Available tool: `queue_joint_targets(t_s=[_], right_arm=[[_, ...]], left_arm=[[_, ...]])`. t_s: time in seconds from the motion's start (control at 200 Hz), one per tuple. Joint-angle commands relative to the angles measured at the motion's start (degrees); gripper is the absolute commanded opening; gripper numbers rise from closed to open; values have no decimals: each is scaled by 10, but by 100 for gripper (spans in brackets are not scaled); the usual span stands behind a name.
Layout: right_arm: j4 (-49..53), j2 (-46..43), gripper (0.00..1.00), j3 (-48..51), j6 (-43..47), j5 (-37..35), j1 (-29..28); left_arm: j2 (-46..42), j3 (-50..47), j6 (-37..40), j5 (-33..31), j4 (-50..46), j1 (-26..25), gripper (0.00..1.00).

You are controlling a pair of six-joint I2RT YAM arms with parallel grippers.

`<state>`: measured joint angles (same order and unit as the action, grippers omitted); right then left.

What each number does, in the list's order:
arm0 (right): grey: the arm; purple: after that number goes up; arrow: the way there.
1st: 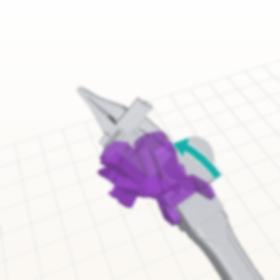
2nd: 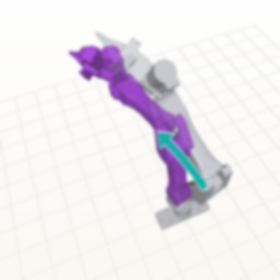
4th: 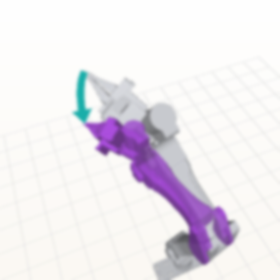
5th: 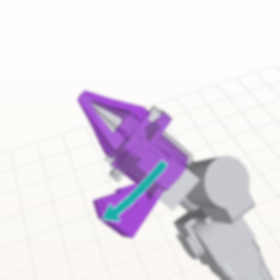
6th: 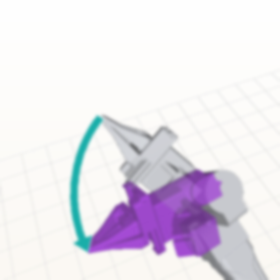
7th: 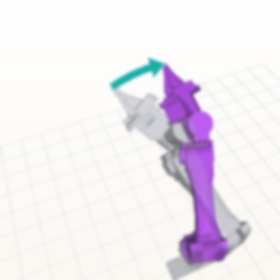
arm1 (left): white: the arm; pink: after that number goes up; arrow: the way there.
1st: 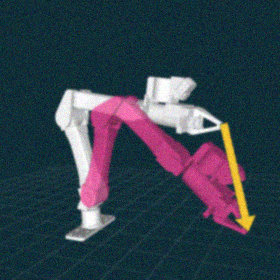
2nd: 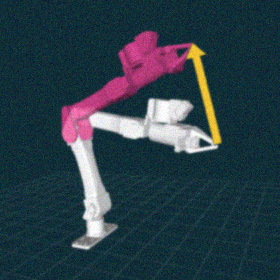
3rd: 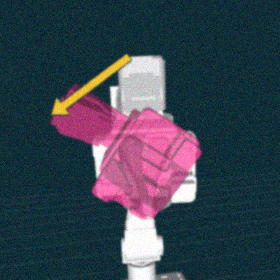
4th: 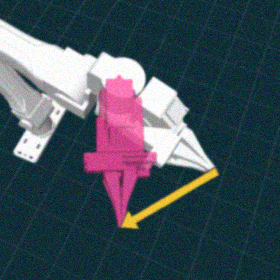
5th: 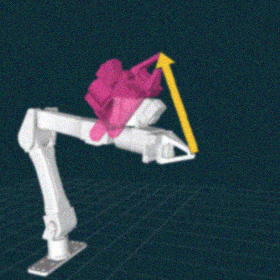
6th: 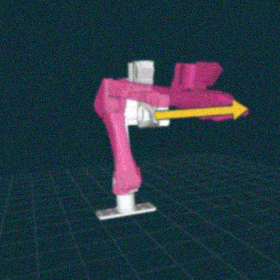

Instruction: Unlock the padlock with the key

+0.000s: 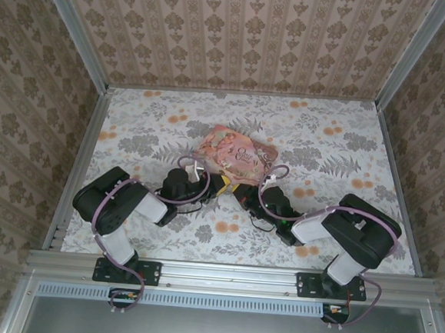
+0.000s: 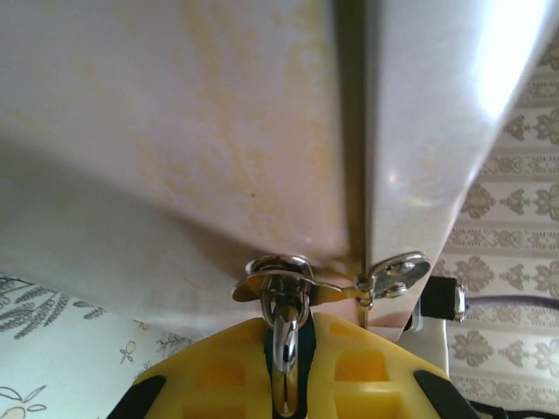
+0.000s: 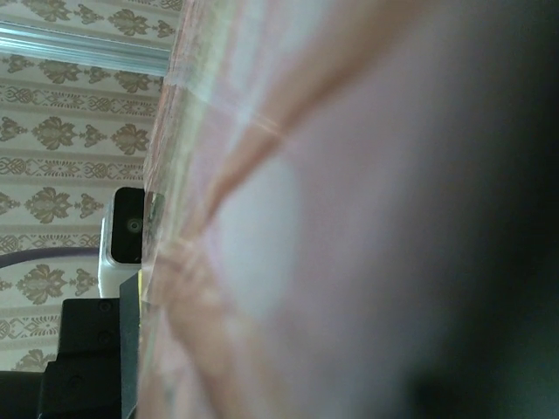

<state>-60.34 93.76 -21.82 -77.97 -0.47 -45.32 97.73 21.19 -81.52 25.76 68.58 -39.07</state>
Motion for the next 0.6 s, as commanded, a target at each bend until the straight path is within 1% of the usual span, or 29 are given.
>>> queue_joint_targets(t_s=[0.0, 0.1, 0.22, 0.28, 0.355, 0.47, 0.515, 0.595], right_arm=[[-74, 29, 0, -22, 8, 14, -1], [-93, 39, 0, -18, 18, 25, 5], [-81, 34, 0, -17, 46, 46, 17], [-52, 25, 0, -25, 74, 69, 28], [14, 10, 0, -43, 115, 96, 37], [91, -11, 0, -69, 166, 116, 41], [104, -15, 0, -74, 173, 120, 42], [97, -12, 0, -77, 162, 123, 43]], left_arm=[[-25, 21, -13, 49, 54, -43, 0], [-29, 21, -15, 47, 54, -45, 0], [-32, 18, -17, 47, 54, -44, 0], [-31, 15, -17, 47, 54, -44, 0], [-32, 11, -16, 47, 54, -43, 0], [-33, 8, -14, 48, 54, -42, 0], [-34, 7, -13, 48, 55, -42, 0], [-34, 7, -12, 49, 54, -42, 0]])
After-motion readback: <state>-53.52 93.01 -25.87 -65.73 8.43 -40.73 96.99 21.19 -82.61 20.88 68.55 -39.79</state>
